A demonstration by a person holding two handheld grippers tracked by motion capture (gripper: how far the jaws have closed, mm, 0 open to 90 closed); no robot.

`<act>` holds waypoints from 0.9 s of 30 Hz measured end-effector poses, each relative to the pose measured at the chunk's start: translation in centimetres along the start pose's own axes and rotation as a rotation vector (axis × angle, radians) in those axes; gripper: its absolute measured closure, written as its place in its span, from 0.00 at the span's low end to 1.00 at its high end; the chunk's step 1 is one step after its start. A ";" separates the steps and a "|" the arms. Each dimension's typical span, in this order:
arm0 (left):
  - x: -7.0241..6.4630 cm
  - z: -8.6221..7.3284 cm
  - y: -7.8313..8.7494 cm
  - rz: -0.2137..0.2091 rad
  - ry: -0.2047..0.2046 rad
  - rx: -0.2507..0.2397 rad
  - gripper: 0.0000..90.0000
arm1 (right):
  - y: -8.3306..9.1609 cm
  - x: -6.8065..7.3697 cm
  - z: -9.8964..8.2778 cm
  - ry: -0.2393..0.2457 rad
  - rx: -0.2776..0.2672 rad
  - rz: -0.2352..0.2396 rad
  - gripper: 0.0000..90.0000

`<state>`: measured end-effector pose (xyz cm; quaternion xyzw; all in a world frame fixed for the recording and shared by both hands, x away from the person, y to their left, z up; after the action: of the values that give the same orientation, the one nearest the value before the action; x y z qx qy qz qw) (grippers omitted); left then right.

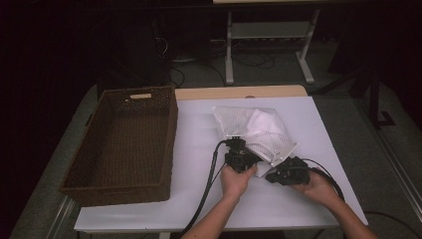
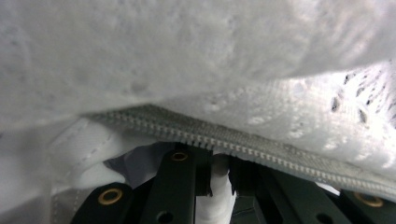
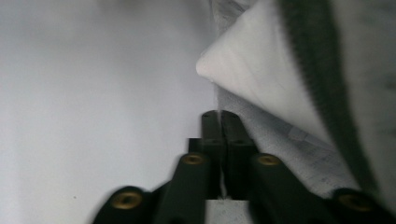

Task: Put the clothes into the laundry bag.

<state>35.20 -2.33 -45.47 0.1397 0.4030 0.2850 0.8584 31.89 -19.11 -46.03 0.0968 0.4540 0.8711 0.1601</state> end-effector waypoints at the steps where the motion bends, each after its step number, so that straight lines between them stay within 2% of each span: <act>1: 0.0 0.0 0.0 -0.001 -0.002 0.001 0.89 | 0.0 0.0 0.0 0.000 0.000 0.003 1.00; 4: -0.2 -0.2 0.2 -0.005 -0.013 0.004 0.89 | 0.2 0.2 0.0 0.000 0.024 0.058 1.00; 5: -0.3 -0.4 0.3 -0.008 -0.025 0.001 0.89 | 0.3 0.4 0.0 -0.010 0.029 0.100 1.00; 6: -0.4 -0.5 0.4 -0.009 -0.036 0.006 0.89 | 0.5 0.7 -0.2 -0.005 0.037 0.118 1.00; 8: -0.4 -0.7 0.5 -0.016 -0.033 0.006 0.89 | 1.0 1.3 -0.6 0.000 0.044 0.131 1.00; 9: -0.4 -0.8 0.6 -0.021 -0.028 0.008 0.89 | 1.2 1.4 -0.9 0.000 0.034 0.124 1.00; 11: -0.3 -0.7 0.7 -0.022 -0.027 0.007 0.89 | 1.9 1.3 -1.2 -0.020 -0.007 0.072 1.00; 12: -0.3 -0.6 0.7 -0.024 -0.022 0.003 0.89 | 2.2 1.0 -1.2 -0.033 -0.035 0.070 1.00; 13: -0.3 -0.4 0.7 -0.024 -0.017 -0.001 0.89 | 2.3 0.9 -1.1 -0.041 -0.057 0.065 0.91; 14: -0.4 -0.3 0.7 -0.022 -0.018 -0.002 0.89 | 2.2 0.8 -0.8 -0.042 -0.074 0.038 0.85; 15: -0.4 -0.2 0.7 -0.020 -0.020 -0.004 0.89 | 2.0 0.7 -0.6 -0.048 -0.072 0.034 0.84; 17: -0.5 0.0 0.7 -0.022 -0.018 -0.009 0.89 | 1.2 0.7 -0.2 -0.036 -0.066 0.006 0.76; 20: -0.5 0.2 0.7 -0.021 -0.015 -0.011 0.89 | -0.1 0.7 0.2 -0.034 -0.055 -0.024 0.72; 23: -0.5 0.3 0.7 -0.021 -0.010 -0.018 0.89 | -0.8 0.6 0.4 -0.032 -0.078 -0.061 0.79; 24: -0.4 0.4 0.8 -0.024 -0.008 -0.018 0.89 | -0.9 0.5 0.5 -0.037 -0.088 -0.070 0.85; 25: -0.4 0.4 0.9 -0.027 -0.008 -0.017 0.89 | -1.0 0.5 0.5 -0.032 -0.093 -0.077 0.96; 27: -0.5 0.4 0.9 -0.026 -0.011 -0.020 0.89 | -1.1 0.6 0.6 -0.019 -0.093 -0.088 1.00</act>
<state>34.94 -1.89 -44.50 0.1277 0.3973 0.2772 0.8655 31.73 -17.88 -46.56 0.0772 0.4152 0.8825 0.2068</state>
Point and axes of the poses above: each handheld gripper's, and its own axes: y roughly backward along the jaws, z roughly out of its top, x roughly to its left, the point moved 2 cm from there along -y, roughly forward along the jaws, and after that the axes turned 2 degrees about -x, right-handed, at the moved point
